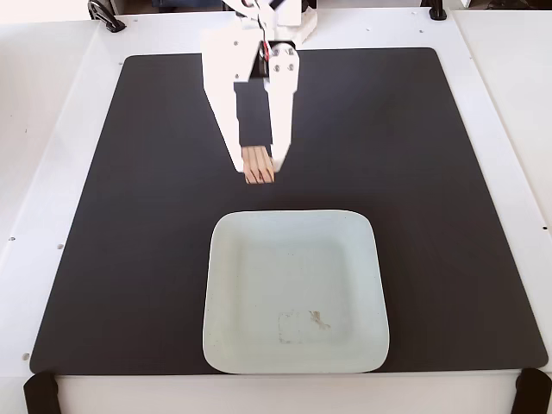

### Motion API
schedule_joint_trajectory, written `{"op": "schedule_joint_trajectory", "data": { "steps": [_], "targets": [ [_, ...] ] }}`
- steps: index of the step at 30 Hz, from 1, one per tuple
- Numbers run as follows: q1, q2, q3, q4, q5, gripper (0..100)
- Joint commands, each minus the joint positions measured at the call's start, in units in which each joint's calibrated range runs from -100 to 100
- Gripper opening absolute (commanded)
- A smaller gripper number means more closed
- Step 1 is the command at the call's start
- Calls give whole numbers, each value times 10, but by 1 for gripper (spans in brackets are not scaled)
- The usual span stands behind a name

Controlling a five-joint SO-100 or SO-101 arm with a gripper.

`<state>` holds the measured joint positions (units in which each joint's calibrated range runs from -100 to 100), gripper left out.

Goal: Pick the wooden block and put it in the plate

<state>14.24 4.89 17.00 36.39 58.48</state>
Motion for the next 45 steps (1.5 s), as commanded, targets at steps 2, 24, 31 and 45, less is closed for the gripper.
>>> {"op": "schedule_joint_trajectory", "data": {
  "steps": [2,24,31,45],
  "targets": [
    [2,88,-47,-151,-12,1],
    [13,227,-207,-177,-62,1],
    [-17,43,-70,-177,-65,1],
    [-56,116,-140,-186,-67,1]
  ]
}}
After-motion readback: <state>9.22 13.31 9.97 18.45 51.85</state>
